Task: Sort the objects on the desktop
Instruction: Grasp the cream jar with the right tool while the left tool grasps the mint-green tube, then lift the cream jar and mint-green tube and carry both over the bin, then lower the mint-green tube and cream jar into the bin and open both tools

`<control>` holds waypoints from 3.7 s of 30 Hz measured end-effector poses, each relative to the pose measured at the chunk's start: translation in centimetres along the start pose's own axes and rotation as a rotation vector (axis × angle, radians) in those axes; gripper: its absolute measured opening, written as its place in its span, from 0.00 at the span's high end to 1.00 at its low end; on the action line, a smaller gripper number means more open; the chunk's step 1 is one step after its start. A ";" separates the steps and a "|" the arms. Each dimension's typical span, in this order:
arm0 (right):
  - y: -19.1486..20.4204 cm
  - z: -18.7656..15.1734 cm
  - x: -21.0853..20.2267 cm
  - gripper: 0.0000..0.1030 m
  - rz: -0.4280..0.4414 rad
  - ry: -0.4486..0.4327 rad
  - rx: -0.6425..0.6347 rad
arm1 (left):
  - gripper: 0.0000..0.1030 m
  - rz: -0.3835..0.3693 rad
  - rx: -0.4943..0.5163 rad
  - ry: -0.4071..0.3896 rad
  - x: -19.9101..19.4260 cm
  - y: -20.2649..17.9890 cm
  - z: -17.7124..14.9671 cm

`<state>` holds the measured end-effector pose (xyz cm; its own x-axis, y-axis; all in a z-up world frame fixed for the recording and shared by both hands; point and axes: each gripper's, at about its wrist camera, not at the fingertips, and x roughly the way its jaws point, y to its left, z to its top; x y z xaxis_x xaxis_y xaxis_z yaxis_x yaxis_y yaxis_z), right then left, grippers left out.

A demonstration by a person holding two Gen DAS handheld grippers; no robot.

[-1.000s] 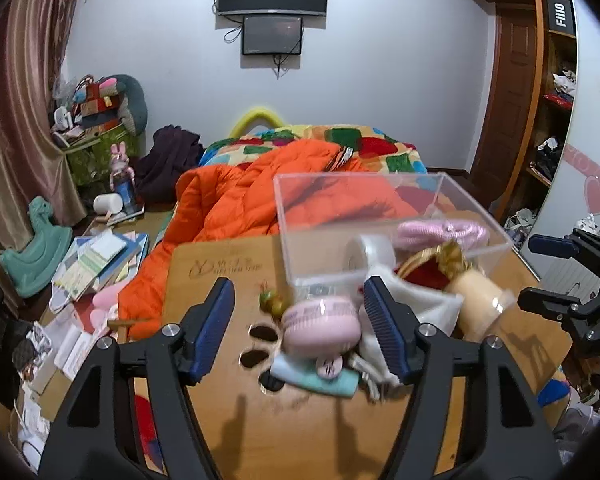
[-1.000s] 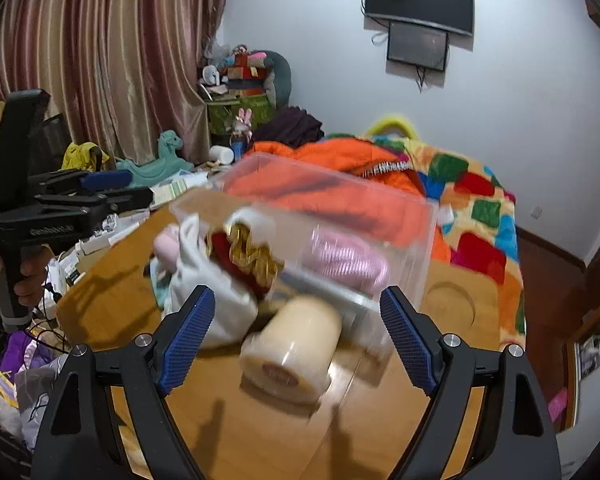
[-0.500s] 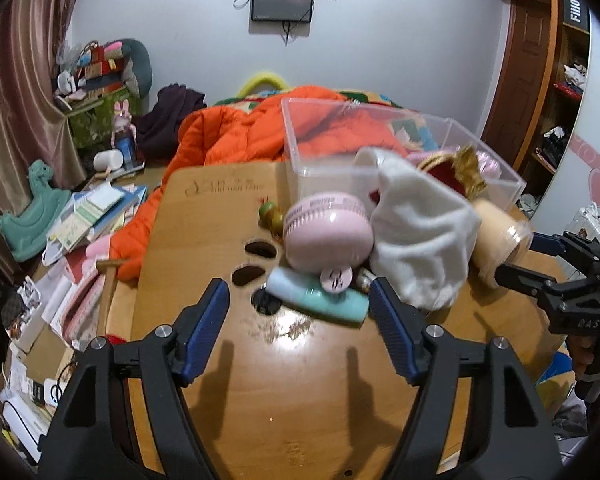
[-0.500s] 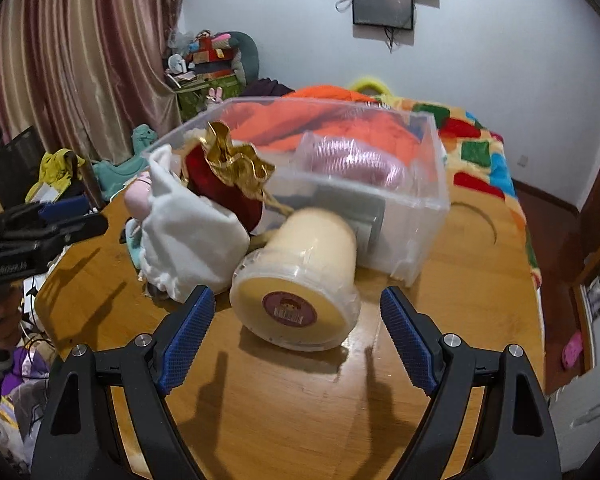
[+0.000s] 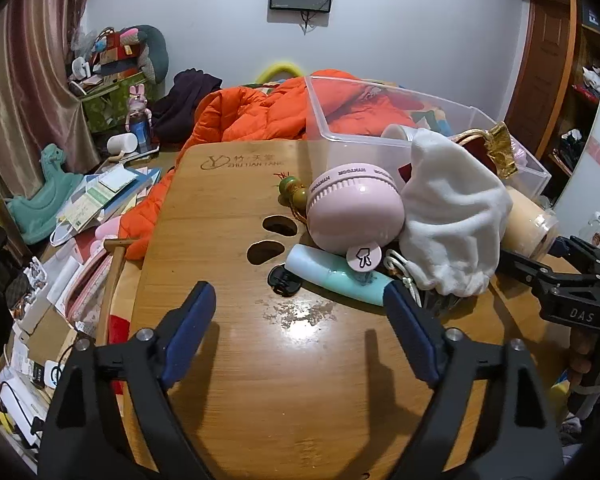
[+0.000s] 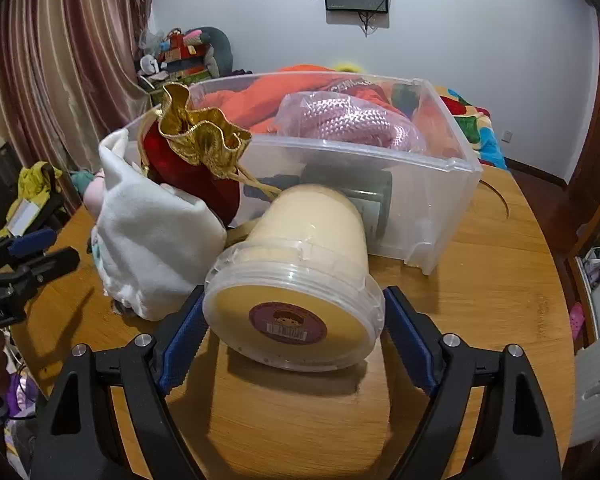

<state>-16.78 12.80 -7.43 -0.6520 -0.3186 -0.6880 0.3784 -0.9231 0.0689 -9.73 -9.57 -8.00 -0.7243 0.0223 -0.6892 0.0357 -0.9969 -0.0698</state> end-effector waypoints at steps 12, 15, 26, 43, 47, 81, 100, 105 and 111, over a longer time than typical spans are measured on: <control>-1.0 -1.1 -1.2 0.36 0.063 -0.025 0.060 | 0.16 0.016 0.127 0.055 2.1 -2.2 0.4; -1.1 -1.4 -1.7 0.36 0.069 -0.032 0.057 | 0.16 0.020 0.162 0.079 2.9 -2.7 0.6; -1.1 -1.8 -3.2 0.36 0.114 -0.077 0.084 | 0.30 0.037 0.145 0.042 2.9 -3.1 0.9; -1.7 -1.8 -4.8 0.36 0.111 -0.097 0.104 | 0.30 0.048 0.071 -0.060 -1.1 -2.6 0.6; -1.5 -1.6 -5.4 0.36 0.116 -0.109 0.102 | 0.30 0.033 0.068 -0.090 -2.2 -2.9 0.8; -2.9 2.1 -10.9 0.38 0.062 -0.235 0.085 | 0.30 -0.084 0.017 -0.237 -4.8 -3.8 6.4; -3.8 9.5 -8.5 0.38 0.021 -0.276 0.025 | 0.30 -0.122 0.049 -0.215 -1.4 -4.1 11.7; -4.0 10.8 -6.0 0.38 0.043 -0.245 0.029 | 0.30 -0.131 0.052 -0.188 0.4 -4.3 12.7; -3.7 11.6 -3.0 0.38 0.063 -0.201 0.022 | 0.30 -0.158 0.091 -0.110 3.5 -5.4 12.8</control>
<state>-23.84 14.70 2.74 -0.7465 -0.4102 -0.5239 0.4096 -0.9038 0.1242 -21.29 -5.07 -0.75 -0.7867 0.1760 -0.5918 -0.1432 -0.9844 -0.1024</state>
